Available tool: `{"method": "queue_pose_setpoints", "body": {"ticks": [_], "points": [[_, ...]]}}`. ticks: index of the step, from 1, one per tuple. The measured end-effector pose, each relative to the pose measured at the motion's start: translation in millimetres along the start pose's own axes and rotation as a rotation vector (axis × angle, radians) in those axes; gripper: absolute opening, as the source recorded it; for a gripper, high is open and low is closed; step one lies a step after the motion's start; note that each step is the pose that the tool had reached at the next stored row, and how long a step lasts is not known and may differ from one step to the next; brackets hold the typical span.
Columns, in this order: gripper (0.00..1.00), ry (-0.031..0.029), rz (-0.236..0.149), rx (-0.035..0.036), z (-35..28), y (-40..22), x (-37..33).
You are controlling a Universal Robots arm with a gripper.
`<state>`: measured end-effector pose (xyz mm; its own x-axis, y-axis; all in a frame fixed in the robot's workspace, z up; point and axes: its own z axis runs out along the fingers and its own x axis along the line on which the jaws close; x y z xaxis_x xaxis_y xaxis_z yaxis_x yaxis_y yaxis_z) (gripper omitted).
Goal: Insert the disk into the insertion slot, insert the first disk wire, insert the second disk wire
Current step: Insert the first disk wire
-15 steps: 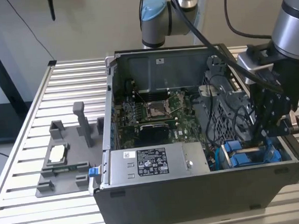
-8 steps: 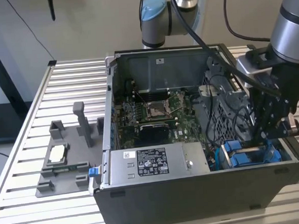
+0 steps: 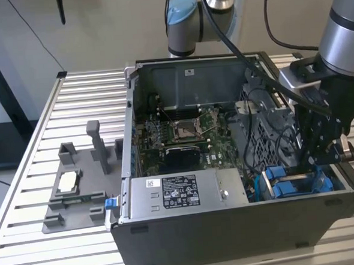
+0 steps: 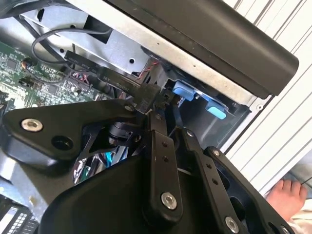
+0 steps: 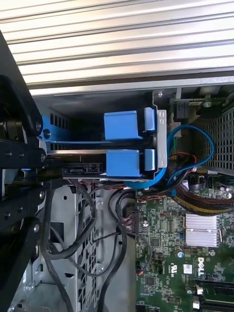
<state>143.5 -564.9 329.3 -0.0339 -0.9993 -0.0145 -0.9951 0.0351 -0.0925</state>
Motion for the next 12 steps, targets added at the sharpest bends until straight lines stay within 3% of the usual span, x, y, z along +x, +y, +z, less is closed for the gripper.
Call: {"method": "queue_pose_setpoints", "body": {"ticks": [3, 4, 6, 12], "points": [[0.27, 0.0019, 0.000, 0.0003, 0.3, 0.0, 0.1], [0.34, 0.0014, 0.000, 0.0003, -0.1, -0.1, 0.1], [0.34, -0.0002, 0.001, -0.0003, -3.1, -0.3, 0.0], [0.34, 0.0001, 0.009, -0.0020, -24.5, -2.3, -0.3]]}}
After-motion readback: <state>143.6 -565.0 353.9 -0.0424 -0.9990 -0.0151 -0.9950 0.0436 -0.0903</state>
